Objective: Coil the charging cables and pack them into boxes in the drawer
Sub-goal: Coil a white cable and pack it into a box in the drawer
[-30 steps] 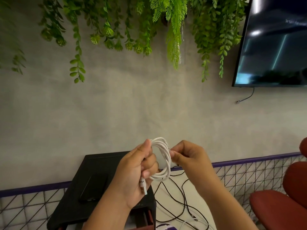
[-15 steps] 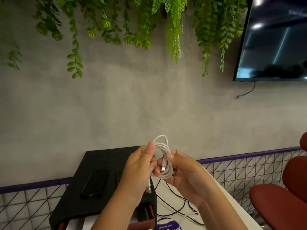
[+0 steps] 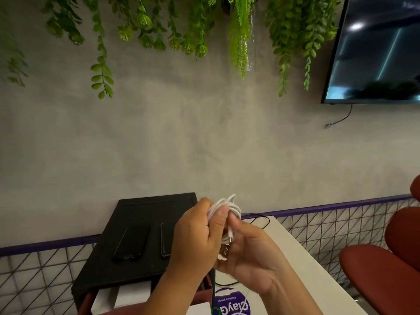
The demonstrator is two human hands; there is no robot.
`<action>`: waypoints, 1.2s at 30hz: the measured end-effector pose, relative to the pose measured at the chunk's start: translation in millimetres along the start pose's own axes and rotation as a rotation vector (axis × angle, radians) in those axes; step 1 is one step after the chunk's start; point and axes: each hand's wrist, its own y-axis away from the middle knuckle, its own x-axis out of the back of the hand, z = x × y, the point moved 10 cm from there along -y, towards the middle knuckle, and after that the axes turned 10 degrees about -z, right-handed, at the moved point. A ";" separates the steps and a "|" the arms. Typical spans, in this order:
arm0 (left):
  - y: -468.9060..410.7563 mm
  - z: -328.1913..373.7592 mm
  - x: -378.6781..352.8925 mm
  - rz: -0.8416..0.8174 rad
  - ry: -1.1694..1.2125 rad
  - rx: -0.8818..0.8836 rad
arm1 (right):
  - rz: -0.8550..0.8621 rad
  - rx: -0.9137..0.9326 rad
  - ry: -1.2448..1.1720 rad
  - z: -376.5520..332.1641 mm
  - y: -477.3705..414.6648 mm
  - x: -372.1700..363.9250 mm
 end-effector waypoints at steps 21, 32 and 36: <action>22.1 -72.4 68.2 0.448 0.400 0.545 | 0.398 0.139 0.872 -41.3 28.2 52.0; 54.1 -76.8 -8.5 0.234 0.788 0.641 | 0.102 0.238 0.635 5.0 8.4 10.3; 85.7 -79.7 -66.6 0.018 1.102 0.821 | 0.252 0.355 0.532 15.4 7.6 29.7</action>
